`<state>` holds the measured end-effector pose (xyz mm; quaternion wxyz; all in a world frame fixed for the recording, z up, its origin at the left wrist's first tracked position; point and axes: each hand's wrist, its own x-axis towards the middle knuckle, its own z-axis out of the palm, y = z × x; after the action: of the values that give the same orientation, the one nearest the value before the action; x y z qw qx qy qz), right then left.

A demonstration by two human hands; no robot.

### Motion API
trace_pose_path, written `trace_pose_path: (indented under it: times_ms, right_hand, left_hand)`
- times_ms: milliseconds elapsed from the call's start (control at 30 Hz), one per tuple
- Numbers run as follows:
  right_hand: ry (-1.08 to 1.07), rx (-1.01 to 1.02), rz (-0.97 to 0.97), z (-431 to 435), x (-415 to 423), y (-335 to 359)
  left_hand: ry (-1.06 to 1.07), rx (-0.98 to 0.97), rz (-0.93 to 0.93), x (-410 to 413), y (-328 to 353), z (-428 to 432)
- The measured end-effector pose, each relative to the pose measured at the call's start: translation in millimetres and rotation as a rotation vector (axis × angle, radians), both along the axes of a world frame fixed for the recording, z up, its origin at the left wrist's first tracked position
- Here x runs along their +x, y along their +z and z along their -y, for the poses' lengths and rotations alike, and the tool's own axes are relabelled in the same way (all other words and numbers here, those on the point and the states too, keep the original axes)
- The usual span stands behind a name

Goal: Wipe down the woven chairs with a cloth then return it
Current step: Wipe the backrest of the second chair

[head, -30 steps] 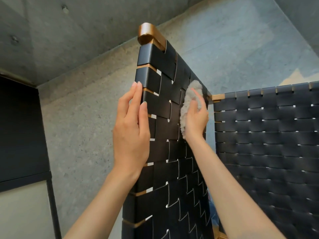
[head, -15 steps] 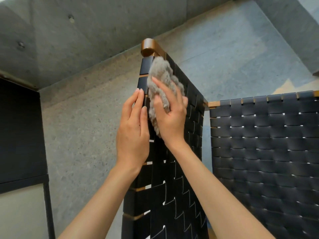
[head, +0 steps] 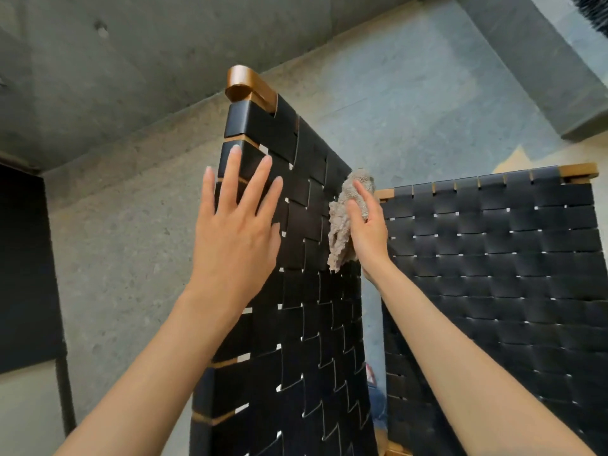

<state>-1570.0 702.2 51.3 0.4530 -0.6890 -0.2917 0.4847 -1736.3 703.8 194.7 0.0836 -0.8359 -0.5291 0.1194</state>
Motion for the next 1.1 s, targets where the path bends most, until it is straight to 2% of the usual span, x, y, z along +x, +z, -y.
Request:
trace_pose_path:
  times_ms: [133,300,567,733,933,1100]
  right_hand:
    - [0.071,-0.042,0.058,-24,-33,-13]
    - [-0.088,-0.120,0.186,-50,-29,-55]
    - [-0.160,-0.215,0.186,-69,-6,-101]
    - [-0.158,-0.250,0.252,-42,-8,-107]
    - [-0.116,-0.351,0.117,18,-20,-132]
    - [0.049,-0.366,0.191,88,-23,-133]
  left_hand:
    - [-0.037,-0.009,-0.067,0,-2,-5]
    - [-0.053,0.036,-0.080,1,-7,-2]
    - [-0.054,0.053,-0.018,0,-9,0]
    - [-0.078,0.063,-0.004,2,-9,2]
    - [-0.062,0.068,-0.015,0,-5,9]
    - [-0.055,0.056,0.043,-5,-5,40]
